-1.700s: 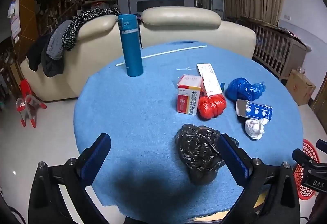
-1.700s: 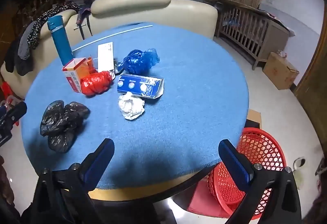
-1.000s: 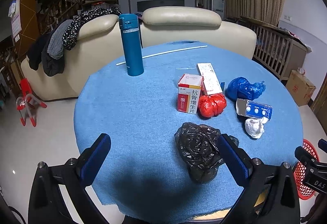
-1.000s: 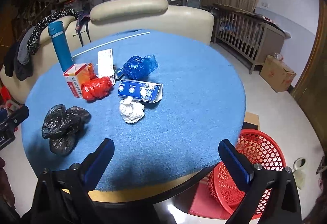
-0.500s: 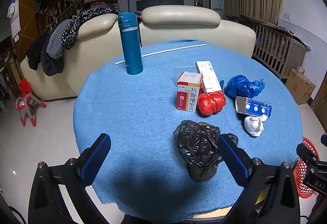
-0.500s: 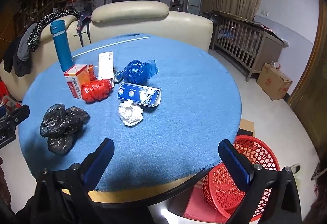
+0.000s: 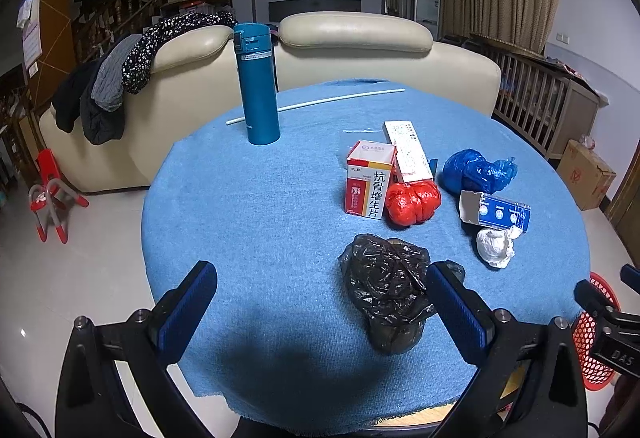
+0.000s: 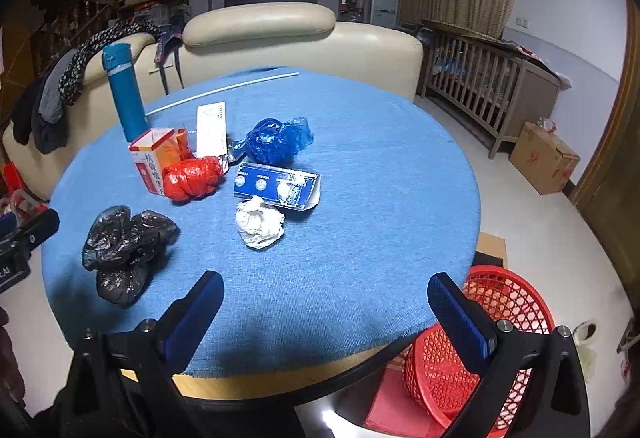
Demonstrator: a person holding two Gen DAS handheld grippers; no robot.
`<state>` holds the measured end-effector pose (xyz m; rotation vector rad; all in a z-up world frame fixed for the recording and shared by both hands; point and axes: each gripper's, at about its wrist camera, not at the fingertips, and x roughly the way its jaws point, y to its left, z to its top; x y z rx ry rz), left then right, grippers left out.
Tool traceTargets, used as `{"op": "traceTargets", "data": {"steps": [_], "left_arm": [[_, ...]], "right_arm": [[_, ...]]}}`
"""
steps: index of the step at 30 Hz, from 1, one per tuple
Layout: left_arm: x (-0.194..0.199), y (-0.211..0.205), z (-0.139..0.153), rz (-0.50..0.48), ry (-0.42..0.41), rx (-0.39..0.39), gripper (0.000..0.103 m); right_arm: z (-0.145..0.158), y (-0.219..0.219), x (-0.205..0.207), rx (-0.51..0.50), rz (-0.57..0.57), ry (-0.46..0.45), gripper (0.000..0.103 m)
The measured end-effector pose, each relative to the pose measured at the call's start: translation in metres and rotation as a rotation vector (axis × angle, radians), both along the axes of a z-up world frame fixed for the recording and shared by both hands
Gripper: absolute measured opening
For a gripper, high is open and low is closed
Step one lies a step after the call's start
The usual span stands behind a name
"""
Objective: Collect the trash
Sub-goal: 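Move the left tool toward the black plastic bag while the right tool approaches the crumpled foil, then grasp the black plastic bag with the left tool while the right tool grasps the foil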
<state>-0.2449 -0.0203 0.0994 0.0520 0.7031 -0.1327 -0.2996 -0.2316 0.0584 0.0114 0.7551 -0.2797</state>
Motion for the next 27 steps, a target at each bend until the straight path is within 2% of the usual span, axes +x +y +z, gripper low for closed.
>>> {"op": "traceTargets", "data": {"steps": [8, 13, 15, 22, 23, 26, 27], "left_arm": [[0.004, -0.01, -0.014, -0.031, 0.032, 0.0, 0.103], [0.01, -0.014, -0.023, -0.033, 0.056, 0.007, 0.103], [0.013, -0.014, -0.026, -0.035, 0.067, 0.006, 0.103], [0.024, -0.024, -0.033, -0.061, 0.088, 0.006, 0.103], [0.026, -0.026, -0.035, -0.067, 0.091, 0.007, 0.103], [0.033, -0.033, -0.042, -0.079, 0.11, 0.018, 0.103], [0.037, -0.035, -0.045, -0.079, 0.12, 0.024, 0.103]], "right_arm": [[-0.023, 0.002, 0.046, 0.041, 0.04, 0.041, 0.103], [-0.032, 0.003, 0.079, 0.099, 0.065, 0.05, 0.096], [-0.039, 0.003, 0.091, 0.105, 0.066, 0.071, 0.091], [-0.056, 0.004, 0.118, 0.091, 0.065, 0.112, 0.089], [-0.057, 0.004, 0.12, 0.097, 0.067, 0.113, 0.086], [-0.061, 0.002, 0.127, 0.127, 0.08, 0.132, 0.066], [-0.062, 0.001, 0.13, 0.145, 0.087, 0.134, 0.066]]}}
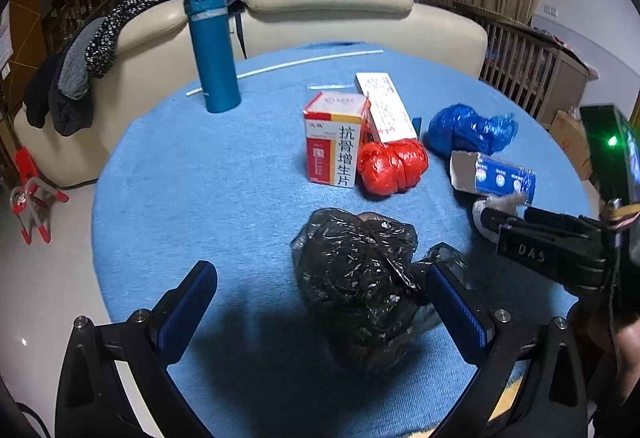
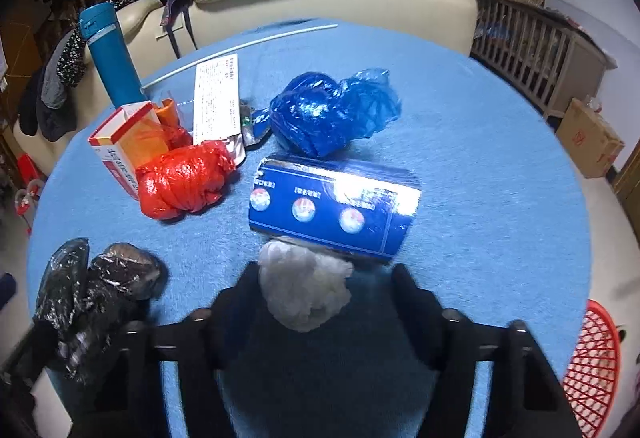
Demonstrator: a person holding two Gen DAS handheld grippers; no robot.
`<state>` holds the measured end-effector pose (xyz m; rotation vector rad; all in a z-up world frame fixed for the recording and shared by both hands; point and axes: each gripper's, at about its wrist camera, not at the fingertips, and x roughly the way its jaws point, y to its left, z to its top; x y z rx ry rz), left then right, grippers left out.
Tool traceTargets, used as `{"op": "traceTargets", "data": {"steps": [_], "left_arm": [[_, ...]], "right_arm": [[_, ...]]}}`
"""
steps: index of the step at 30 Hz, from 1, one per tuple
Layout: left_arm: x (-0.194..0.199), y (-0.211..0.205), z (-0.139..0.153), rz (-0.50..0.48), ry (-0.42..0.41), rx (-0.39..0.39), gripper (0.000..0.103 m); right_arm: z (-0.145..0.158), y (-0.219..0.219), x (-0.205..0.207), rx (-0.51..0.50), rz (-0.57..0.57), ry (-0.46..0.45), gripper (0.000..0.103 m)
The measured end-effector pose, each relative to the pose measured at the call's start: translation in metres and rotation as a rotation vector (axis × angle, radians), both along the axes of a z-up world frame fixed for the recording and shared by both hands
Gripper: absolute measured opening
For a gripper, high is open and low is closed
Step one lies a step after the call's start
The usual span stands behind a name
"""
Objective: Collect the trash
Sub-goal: 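Grasp the black plastic bag with the left tool while the right tool grasps the foil, then carry both items to the red wastebasket and open both tools to drop them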
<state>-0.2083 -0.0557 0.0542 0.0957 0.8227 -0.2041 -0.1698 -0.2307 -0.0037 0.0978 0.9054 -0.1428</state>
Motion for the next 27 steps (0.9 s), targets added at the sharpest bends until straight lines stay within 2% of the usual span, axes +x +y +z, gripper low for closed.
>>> {"op": "traceTargets", "data": {"steps": [1, 4, 10, 11, 13, 14, 15, 27], "left_arm": [[0.002, -0.001, -0.003, 0.0, 0.009, 0.005, 0.103], [0.009, -0.005, -0.011, -0.001, 0.034, 0.012, 0.103], [0.018, -0.009, -0.022, -0.015, 0.069, 0.008, 0.101], [0.018, -0.01, -0.023, -0.022, 0.07, 0.006, 0.096], [0.02, -0.013, -0.026, -0.049, 0.094, -0.001, 0.071], [0.022, -0.014, -0.028, -0.059, 0.112, -0.006, 0.05], [0.024, -0.014, -0.032, -0.064, 0.143, -0.011, 0.045], [0.008, -0.014, -0.012, -0.074, 0.083, -0.005, 0.042]], "right_arm": [[-0.001, 0.0, 0.002, 0.009, 0.002, 0.0, 0.065], [-0.002, 0.001, 0.006, 0.025, 0.016, -0.003, 0.045], [-0.002, 0.001, 0.008, 0.044, 0.027, -0.019, 0.04], [-0.001, 0.0, 0.006, 0.053, 0.027, -0.022, 0.04], [0.001, -0.001, 0.005, 0.065, 0.026, -0.03, 0.039], [0.002, -0.001, 0.003, 0.067, 0.026, -0.034, 0.039], [0.003, -0.001, 0.002, 0.068, 0.027, -0.038, 0.039], [0.022, 0.001, -0.028, 0.08, 0.033, -0.092, 0.039]]}}
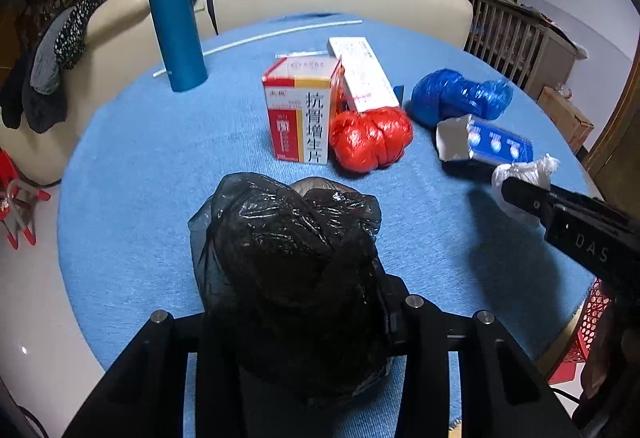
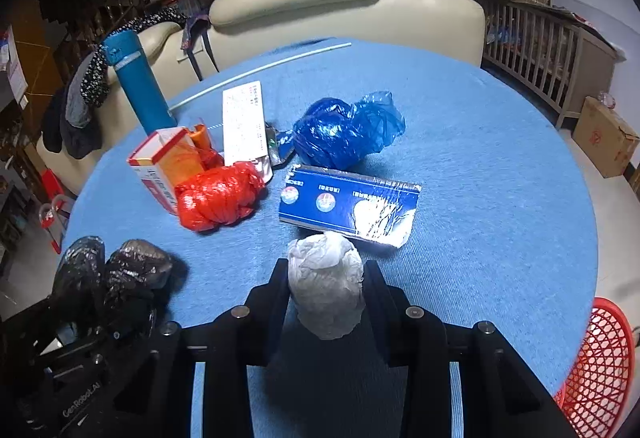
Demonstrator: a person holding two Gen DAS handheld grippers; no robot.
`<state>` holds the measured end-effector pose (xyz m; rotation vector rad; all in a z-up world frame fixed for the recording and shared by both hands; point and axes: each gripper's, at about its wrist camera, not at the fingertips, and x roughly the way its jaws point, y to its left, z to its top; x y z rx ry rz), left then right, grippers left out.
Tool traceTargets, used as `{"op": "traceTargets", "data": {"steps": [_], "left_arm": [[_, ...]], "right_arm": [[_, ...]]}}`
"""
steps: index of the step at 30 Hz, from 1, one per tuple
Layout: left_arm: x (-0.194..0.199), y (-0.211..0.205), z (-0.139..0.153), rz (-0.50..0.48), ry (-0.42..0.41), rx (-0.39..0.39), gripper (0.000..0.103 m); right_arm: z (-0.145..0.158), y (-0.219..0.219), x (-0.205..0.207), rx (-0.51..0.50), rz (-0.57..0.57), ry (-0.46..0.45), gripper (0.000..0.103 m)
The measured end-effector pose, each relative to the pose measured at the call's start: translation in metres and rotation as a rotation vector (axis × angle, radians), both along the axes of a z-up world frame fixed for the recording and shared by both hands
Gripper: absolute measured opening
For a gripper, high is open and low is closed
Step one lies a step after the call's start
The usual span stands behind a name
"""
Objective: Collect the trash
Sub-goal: 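Carry both items to the red wastebasket and open both tools to drop them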
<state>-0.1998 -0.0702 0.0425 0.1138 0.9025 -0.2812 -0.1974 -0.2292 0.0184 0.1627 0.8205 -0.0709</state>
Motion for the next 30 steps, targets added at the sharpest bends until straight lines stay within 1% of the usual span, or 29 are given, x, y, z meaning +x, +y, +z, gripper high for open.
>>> {"op": "traceTargets", "data": {"steps": [6, 9, 14, 20, 25, 30], "left_arm": [[-0.012, -0.001, 0.019, -0.005, -0.05, -0.011, 0.042], [-0.02, -0.004, 0.032, -0.021, -0.079, -0.029, 0.042], [-0.033, -0.022, 0.052, -0.081, -0.125, -0.049, 0.041], [-0.047, -0.06, 0.069, -0.192, -0.16, -0.062, 0.041], [-0.059, -0.096, 0.076, -0.28, -0.168, -0.067, 0.041], [-0.076, -0.134, 0.078, -0.374, -0.167, -0.066, 0.041]], "right_arm": [[0.016, -0.006, -0.024, 0.016, -0.014, -0.049, 0.039], [0.028, -0.014, -0.04, 0.024, -0.033, -0.083, 0.039], [0.05, -0.038, -0.077, 0.033, -0.091, -0.154, 0.039], [0.065, -0.08, -0.125, 0.027, -0.193, -0.21, 0.039], [0.061, -0.126, -0.165, 0.037, -0.31, -0.222, 0.039], [0.044, -0.164, -0.196, 0.046, -0.409, -0.196, 0.039]]}}
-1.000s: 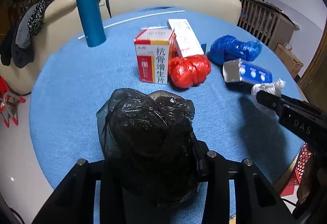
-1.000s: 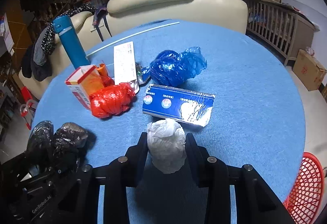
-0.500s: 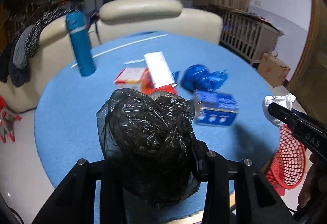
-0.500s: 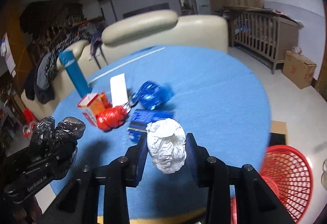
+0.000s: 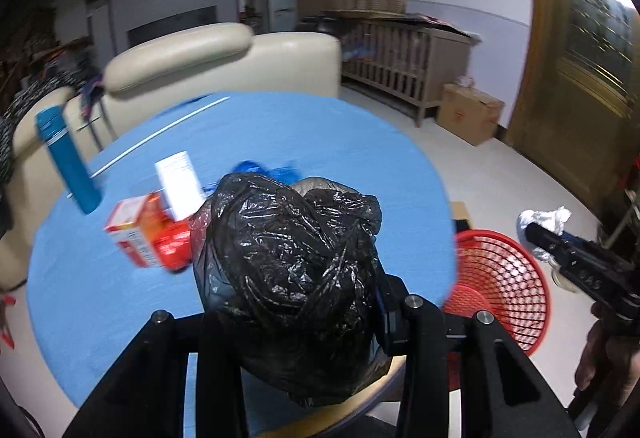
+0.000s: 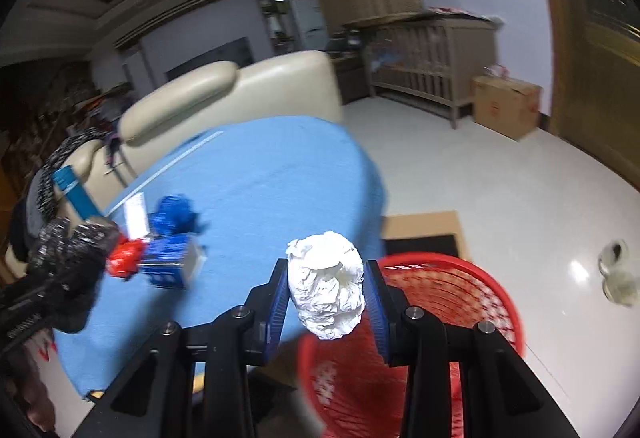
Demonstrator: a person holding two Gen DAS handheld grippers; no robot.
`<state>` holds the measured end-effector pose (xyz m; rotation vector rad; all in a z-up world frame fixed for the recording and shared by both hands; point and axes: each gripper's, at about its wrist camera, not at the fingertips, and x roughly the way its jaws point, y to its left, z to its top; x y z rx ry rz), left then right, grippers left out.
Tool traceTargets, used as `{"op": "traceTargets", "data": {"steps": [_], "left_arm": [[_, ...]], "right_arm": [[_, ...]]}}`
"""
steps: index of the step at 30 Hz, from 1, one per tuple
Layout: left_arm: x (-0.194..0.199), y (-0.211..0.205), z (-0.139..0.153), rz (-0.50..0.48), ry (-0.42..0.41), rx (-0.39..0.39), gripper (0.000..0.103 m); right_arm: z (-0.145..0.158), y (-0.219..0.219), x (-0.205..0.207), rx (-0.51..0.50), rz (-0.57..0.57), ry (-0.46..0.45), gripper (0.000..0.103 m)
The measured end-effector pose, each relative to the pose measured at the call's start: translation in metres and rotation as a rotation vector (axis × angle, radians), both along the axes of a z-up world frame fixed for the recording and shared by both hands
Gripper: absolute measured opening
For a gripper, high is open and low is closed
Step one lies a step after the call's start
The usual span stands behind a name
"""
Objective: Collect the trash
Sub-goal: 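Carry both items to the red wastebasket and open both tools to drop them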
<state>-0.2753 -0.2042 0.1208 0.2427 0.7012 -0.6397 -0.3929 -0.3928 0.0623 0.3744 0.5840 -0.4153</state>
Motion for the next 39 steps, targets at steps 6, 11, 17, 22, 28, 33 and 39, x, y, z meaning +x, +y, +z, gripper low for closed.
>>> {"op": "traceTargets", "data": {"steps": [6, 11, 17, 22, 28, 33, 39], "left_arm": [[-0.023, -0.051, -0.006, -0.124, 0.005, 0.03, 0.041], [-0.037, -0.087, -0.012, -0.2, 0.014, 0.059, 0.041], [-0.048, -0.126, -0.026, -0.283, 0.046, 0.096, 0.041], [-0.057, -0.151, -0.038, -0.343, 0.078, 0.121, 0.041], [-0.064, -0.174, -0.052, -0.391, 0.116, 0.161, 0.044], [-0.059, -0.181, -0.064, -0.382, 0.142, 0.2, 0.072], [-0.039, -0.144, -0.05, -0.31, 0.141, 0.154, 0.072]], "right_arm": [[-0.032, -0.039, -0.024, 0.052, -0.092, 0.055, 0.039], [-0.062, -0.063, -0.032, 0.116, -0.138, 0.126, 0.047], [-0.082, -0.084, -0.047, 0.191, -0.184, 0.149, 0.066], [-0.072, -0.101, -0.068, 0.208, -0.25, 0.097, 0.066], [-0.058, -0.109, -0.083, 0.225, -0.309, 0.023, 0.067], [-0.045, -0.108, -0.085, 0.224, -0.313, -0.012, 0.068], [-0.039, -0.099, -0.077, 0.23, -0.284, -0.028, 0.071]]}}
